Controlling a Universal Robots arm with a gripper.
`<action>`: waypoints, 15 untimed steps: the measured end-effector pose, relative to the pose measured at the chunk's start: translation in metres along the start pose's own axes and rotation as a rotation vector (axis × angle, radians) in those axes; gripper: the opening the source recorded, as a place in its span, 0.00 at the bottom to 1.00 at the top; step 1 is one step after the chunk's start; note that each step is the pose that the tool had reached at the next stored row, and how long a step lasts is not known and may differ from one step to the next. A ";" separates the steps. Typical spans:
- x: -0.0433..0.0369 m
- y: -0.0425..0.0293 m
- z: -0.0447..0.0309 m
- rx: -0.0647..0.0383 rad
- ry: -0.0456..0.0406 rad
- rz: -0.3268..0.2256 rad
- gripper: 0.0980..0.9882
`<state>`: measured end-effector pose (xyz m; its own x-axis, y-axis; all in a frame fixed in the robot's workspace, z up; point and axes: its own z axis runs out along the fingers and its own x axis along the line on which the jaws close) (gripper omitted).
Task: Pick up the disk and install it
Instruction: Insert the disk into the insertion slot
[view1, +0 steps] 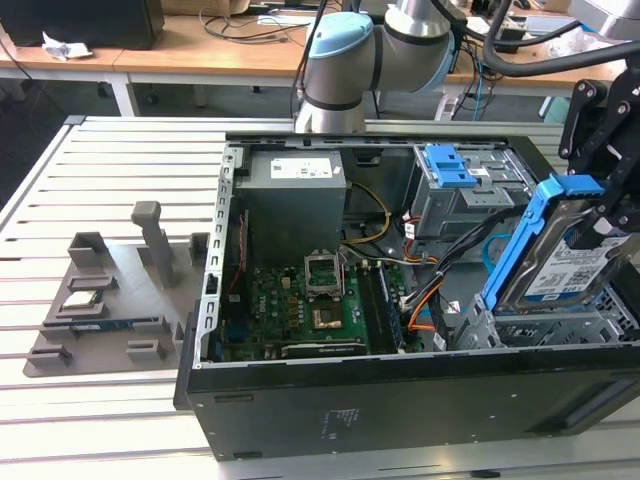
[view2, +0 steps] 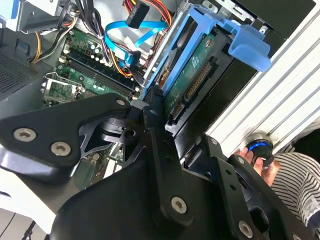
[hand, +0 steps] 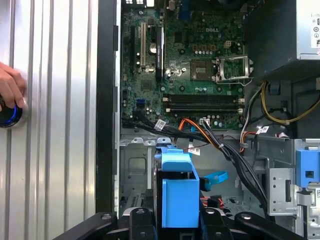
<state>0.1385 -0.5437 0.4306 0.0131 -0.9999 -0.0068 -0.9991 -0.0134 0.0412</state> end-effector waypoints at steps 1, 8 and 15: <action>0.0000 0.0008 -0.0010 0.002 0.0001 0.001 0.30; 0.0000 0.0010 0.0000 0.003 0.0037 0.019 0.30; 0.0001 0.0004 0.0138 0.003 0.0048 0.019 0.30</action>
<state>0.1375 -0.5437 0.4168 -0.0060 -1.0000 -0.0012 -0.9992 0.0059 0.0386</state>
